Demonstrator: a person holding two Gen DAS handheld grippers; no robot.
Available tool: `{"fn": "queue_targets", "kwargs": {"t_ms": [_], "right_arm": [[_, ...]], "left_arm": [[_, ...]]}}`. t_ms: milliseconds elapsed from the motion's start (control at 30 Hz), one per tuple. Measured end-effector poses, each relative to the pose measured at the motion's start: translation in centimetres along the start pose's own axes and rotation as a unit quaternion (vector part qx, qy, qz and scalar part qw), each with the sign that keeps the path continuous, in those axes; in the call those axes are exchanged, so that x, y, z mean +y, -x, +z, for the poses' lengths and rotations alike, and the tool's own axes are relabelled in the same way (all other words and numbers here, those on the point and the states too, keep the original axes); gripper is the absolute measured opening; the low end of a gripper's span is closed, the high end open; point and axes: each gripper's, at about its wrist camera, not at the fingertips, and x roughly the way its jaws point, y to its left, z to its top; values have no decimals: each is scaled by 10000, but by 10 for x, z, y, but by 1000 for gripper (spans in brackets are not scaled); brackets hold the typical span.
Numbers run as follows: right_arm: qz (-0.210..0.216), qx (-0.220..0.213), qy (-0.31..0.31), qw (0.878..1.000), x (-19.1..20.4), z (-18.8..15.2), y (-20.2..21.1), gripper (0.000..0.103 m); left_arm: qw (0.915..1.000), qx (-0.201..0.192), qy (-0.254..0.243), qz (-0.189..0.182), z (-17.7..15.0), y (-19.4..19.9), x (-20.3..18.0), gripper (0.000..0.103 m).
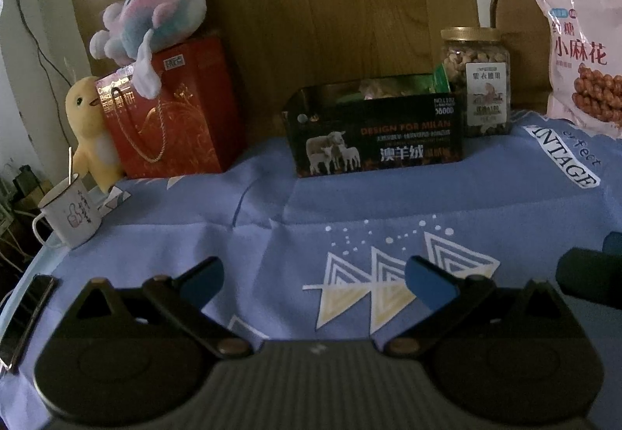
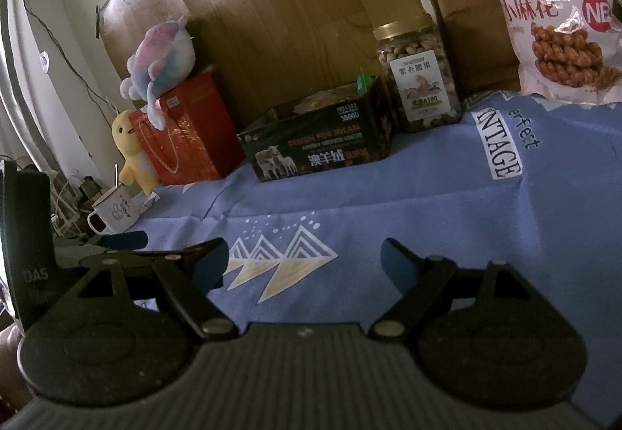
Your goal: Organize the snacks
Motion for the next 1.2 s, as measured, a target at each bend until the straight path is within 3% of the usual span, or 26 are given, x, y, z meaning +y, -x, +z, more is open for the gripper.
{"fn": "queue_targets", "kwargs": {"t_ms": [1200], "right_arm": [[29,21,-49,10000,-5,-2,1,87]], "left_arm": [[9998,56,-122,143,-6,-2,-4,103]]}}
